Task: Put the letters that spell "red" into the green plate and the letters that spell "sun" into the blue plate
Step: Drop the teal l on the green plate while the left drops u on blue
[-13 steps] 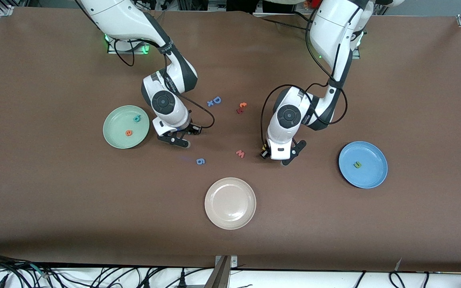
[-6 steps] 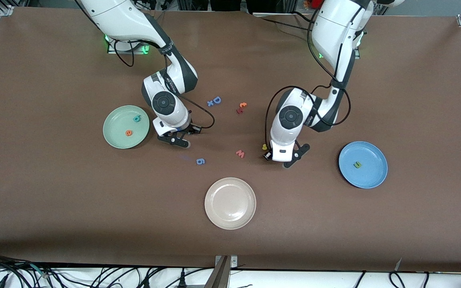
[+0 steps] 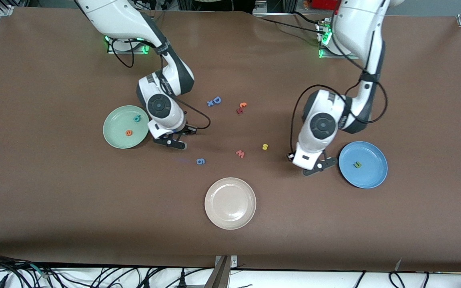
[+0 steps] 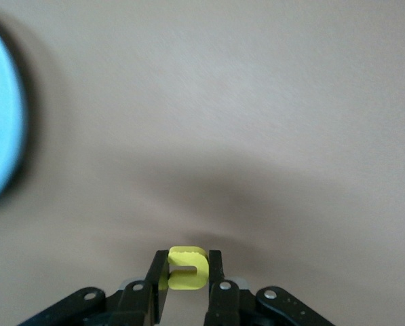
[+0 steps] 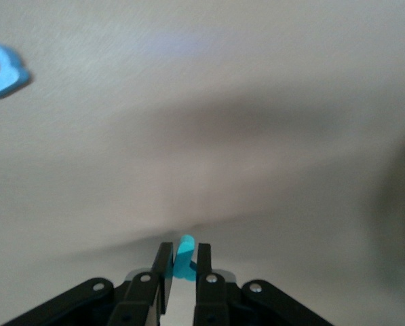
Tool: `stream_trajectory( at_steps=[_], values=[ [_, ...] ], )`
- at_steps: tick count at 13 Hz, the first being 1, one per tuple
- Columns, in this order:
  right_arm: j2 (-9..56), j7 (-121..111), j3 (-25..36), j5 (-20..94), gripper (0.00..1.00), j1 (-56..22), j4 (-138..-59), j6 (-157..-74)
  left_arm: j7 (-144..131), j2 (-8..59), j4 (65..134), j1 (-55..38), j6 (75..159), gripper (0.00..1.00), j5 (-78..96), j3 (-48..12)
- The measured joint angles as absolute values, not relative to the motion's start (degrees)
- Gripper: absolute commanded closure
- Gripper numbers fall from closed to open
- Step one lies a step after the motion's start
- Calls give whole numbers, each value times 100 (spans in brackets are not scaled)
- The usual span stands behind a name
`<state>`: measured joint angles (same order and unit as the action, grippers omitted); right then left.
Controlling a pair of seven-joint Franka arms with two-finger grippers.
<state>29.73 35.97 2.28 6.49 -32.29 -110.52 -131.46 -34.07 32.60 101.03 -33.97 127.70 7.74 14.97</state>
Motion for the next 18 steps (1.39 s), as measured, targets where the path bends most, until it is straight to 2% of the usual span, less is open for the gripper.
stream_trajectory(
  at_steps=[4, 6, 9, 12, 13, 14, 15, 18],
  values=[
    [2411, 1888, 1156, 647, 100, -3210, -11030, -11970, -728, 3026, 10169, -2472, 12578, 95, 767, 1536],
    [2279, 916, 1694, 647, 100, -3202, -11103, -11701, 439, 2983, 10185, -2020, 12578, 96, 767, 1537],
    [2256, 36, 2212, 647, 100, -3169, -11538, -11752, 1484, 2973, 10209, -1669, 12577, 96, 767, 1533],
    [2260, -387, 2434, 647, 99, -3168, -12330, -12557, 1794, 3014, 10286, -1626, 12622, 96, 767, 1509],
    [2260, -461, 2455, 647, 93, -3169, -12536, -12758, 1858, 3067, 10320, -1627, 12693, 96, 767, 1495],
    [2260, -484, 2458, 647, 60, -3169, -12663, -12844, 1888, 3152, 10350, -1626, 12816, 96, 767, 1494],
    [2260, -486, 2458, 647, 1, -3172, -12732, -12880, 1907, 3262, 10366, -1617, 12962, 96, 767, 1494],
    [2249, -486, 2459, 648, 0, -3173, -12742, -12892, 1984, 3555, 10373, -1566, 13306, 96, 767, 1494]
  ],
)
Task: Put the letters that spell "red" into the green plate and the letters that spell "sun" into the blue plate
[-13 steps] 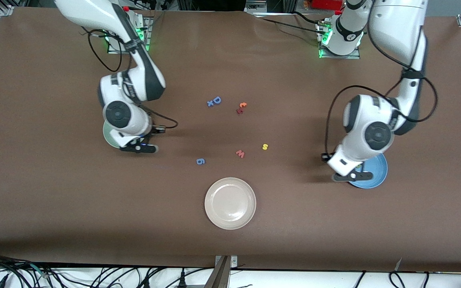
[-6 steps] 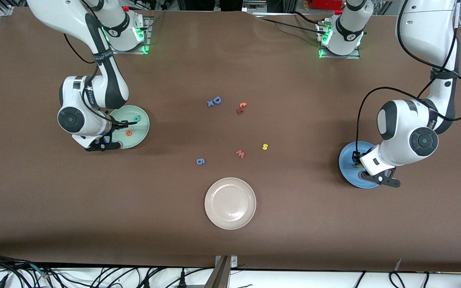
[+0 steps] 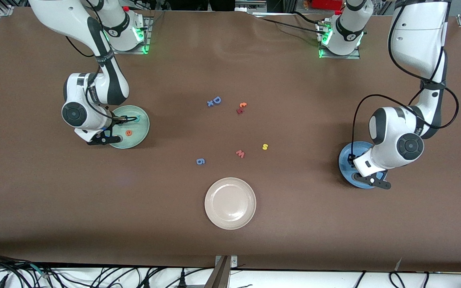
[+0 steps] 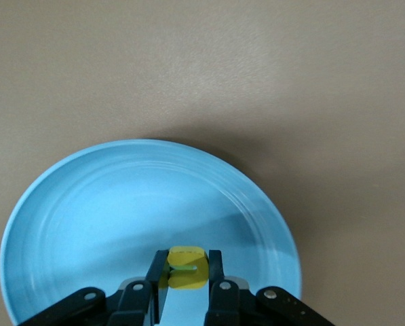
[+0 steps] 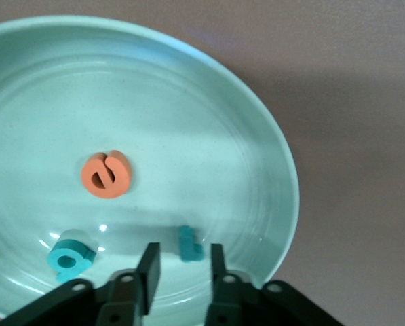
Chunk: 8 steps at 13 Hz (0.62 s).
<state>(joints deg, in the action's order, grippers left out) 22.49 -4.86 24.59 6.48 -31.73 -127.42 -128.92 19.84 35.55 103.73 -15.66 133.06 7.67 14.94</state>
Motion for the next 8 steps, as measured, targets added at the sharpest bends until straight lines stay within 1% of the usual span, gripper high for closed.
stream_trajectory(
  at_steps=[1, 2, 3, 4, 5, 6, 8],
  values=[
    [2231, -486, 2461, 648, 0, -3174, -12724, -12892, 2019, 3615, 10374, -1553, 13381, 95, 767, 1494],
    [2184, -486, 2462, 648, 0, -3175, -12687, -12863, 2048, 3654, 10373, -1546, 13428, 82, 767, 1494],
    [2109, -486, 2462, 648, 0, -3181, -12611, -12735, 2058, 3676, 10373, -1544, 13446, 57, 767, 1493],
    [2014, -486, 2461, 648, 0, -3201, -12469, -12495, 2060, 3683, 10373, -1544, 13458, 43, 767, 1489],
    [1921, -486, 2460, 648, 0, -3234, -12241, -12147, 2061, 3683, 10373, -1544, 13466, 10, 773, 1484],
    [1842, -486, 2458, 648, 0, -3261, -11942, -11728, 2061, 3683, 10373, -1544, 13470, 0, 775, 1480],
    [1749, -486, 2457, 648, 0, -3285, -11278, -10854, 2061, 3673, 10348, -1545, 13470, 0, 779, 1465]
  ],
)
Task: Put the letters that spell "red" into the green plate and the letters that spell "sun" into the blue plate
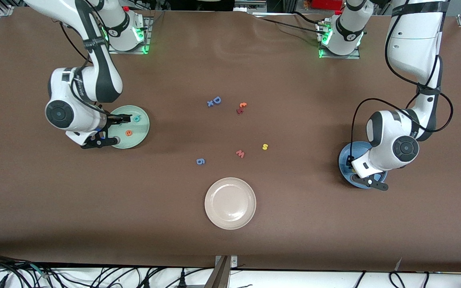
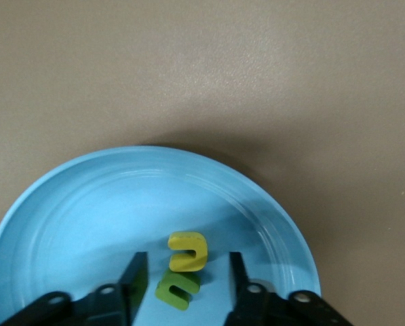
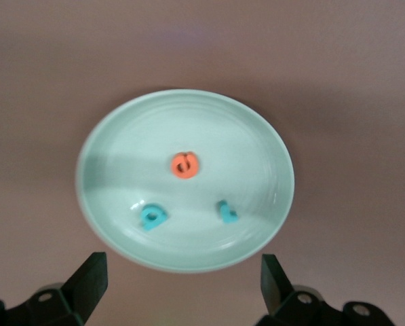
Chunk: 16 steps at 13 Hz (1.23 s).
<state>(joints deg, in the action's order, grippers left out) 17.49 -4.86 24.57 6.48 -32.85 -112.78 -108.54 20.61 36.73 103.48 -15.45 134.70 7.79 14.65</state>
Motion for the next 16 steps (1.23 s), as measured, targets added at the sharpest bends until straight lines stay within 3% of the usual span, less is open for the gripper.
stream_trajectory(
  at_steps=[4, 8, 12, 16],
  values=[
    [1691, -478, 2547, 650, 0, -3286, -9752, -8967, 1730, 3340, 10289, -1592, 13016, 0, 1289, 1266],
    [1624, -485, 2728, 652, 0, -3198, -8451, -7876, -179, 3124, 10292, -2188, 12511, 0, 1595, 1142],
    [1348, -530, 2299, 506, 0, -2568, -8313, -8215, -1858, 3125, 10311, -2969, 12496, 0, 1627, 999],
    [714, -527, 860, 90, 0, -1195, -8541, -8562, -1792, 3153, 10313, -3535, 12687, 2, 1563, 957]
  ],
)
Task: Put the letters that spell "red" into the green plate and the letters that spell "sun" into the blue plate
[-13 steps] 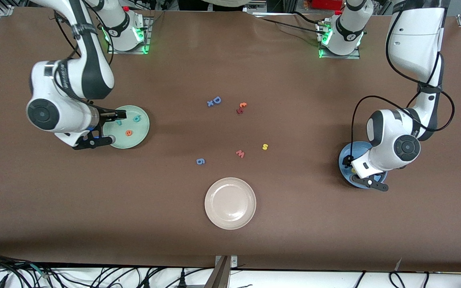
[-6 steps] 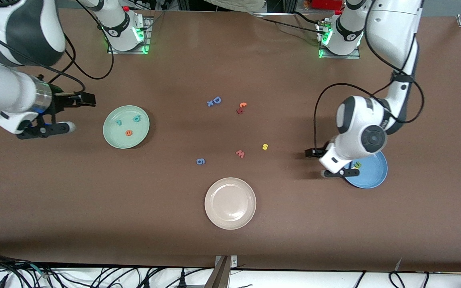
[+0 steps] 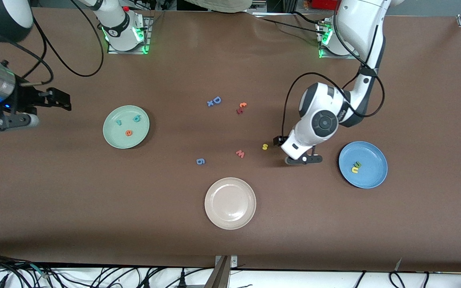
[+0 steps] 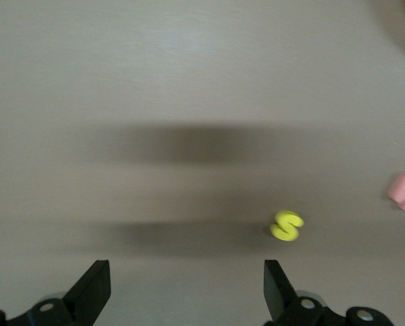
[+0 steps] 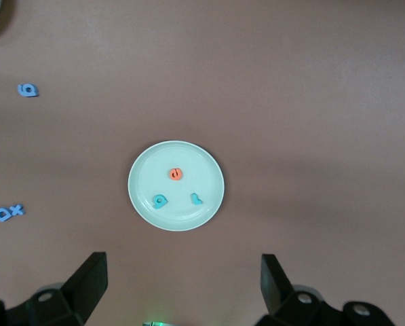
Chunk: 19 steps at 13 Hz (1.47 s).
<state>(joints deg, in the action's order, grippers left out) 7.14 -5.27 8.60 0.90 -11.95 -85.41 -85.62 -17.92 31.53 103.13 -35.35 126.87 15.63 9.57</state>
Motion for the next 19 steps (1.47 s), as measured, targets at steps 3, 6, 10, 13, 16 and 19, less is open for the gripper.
stream_trajectory(
  at_steps=[3, 6, 10, 13, 16, 19],
  values=[
    [-242, -527, 395, 81, 0, -466, -9726, -8880, -1215, 3323, 10317, -3697, 13127, 7, 1509, 886],
    [-664, -373, 196, -17, 0, -329, -10306, -9362, -1027, 3540, 10316, -3803, 13519, 8, 1508, 807],
    [-464, -257, 133, -82, 0, -288, -10009, -9351, -987, 3665, 10315, -3874, 13756, 10, 1508, 677],
    [-188, -243, -78, -82, 0, -177, -9693, -9286, -983, 3716, 10315, -3919, 13899, 14, 1507, 676],
    [-250, -217, -183, -82, 0, -100, -9679, -9240, -972, 3839, 10315, -3932, 14091, 15, 1507, 676],
    [-294, -217, -182, -82, 0, -93, -9679, -9240, -971, 3921, 10315, -3972, 14179, 20, 1507, 676]
  ],
)
